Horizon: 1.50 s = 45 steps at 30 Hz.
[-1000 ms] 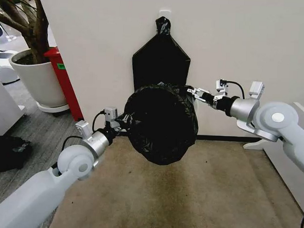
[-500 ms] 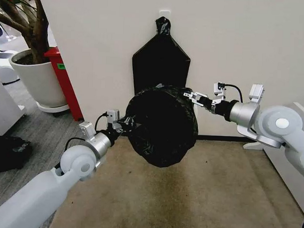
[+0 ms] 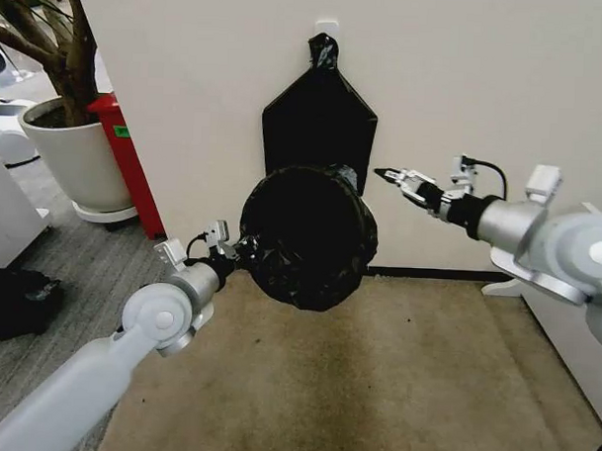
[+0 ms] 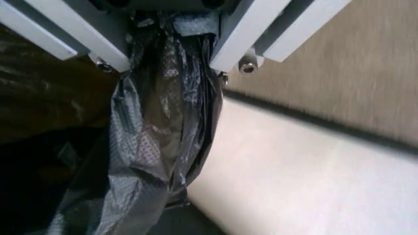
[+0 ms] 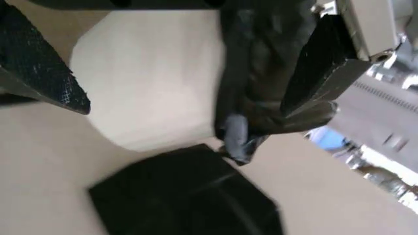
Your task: Place the garbage bag over the trash bin.
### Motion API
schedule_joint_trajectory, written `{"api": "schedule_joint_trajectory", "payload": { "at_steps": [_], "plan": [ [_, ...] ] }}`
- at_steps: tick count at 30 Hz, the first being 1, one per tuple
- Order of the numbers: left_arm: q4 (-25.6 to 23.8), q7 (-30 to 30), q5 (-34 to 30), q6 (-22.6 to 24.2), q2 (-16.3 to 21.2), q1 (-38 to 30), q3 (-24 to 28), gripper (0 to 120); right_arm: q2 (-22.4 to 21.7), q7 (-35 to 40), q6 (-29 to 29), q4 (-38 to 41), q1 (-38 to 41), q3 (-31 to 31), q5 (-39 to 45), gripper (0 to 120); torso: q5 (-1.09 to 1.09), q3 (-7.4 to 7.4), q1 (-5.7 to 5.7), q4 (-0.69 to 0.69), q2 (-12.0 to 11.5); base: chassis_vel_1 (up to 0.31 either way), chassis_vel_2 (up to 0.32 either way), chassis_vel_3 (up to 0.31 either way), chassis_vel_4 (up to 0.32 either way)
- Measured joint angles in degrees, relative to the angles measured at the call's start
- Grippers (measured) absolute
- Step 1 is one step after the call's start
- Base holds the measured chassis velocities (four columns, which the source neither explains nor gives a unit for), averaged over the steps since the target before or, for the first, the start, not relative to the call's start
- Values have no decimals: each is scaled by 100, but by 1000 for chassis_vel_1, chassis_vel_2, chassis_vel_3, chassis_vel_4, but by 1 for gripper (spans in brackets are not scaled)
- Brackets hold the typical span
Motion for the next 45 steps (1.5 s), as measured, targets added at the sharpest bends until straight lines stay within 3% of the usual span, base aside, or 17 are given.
{"api": "schedule_joint_trajectory", "payload": {
  "at_steps": [9,15,21,27,32,36,45],
  "plan": [
    [-78,-1141,-1114,63,-59,-243,-5,0,309,-398,-124,172,-1386,651,-632,100,-1,1,0,1,0,0,0,0,0],
    [107,-1926,-2441,78,-138,-415,-80,0,777,-1790,-115,407,-3048,1285,-1381,100,0,0,0,0,0,0,0,0,0],
    [403,-2461,-3377,81,-231,-666,-82,0,1307,-1888,-66,782,-3576,1400,-1725,100,-3,0,0,3,0,0,0,0,0],
    [658,-3138,-4025,83,-329,-973,-74,0,1864,-1307,-39,1276,-3910,1317,-2046,100,-1,0,0,1,0,0,0,0,0],
    [828,-3606,-4661,251,-354,-1163,-70,0,2368,158,-12,1731,-3839,933,-2214,100,-1,0,0,1,0,0,0,0,0],
    [885,-3681,-4866,331,-356,-1223,-57,0,2546,578,-22,1762,-3746,720,-2365,100,-1,0,0,2,0,0,0,0,0],
    [919,-3703,-4959,370,-383,-1340,-25,0,2795,626,-7,1603,-3812,452,-2674,100,-1,0,0,1,0,0,0,0,0]
  ]
}}
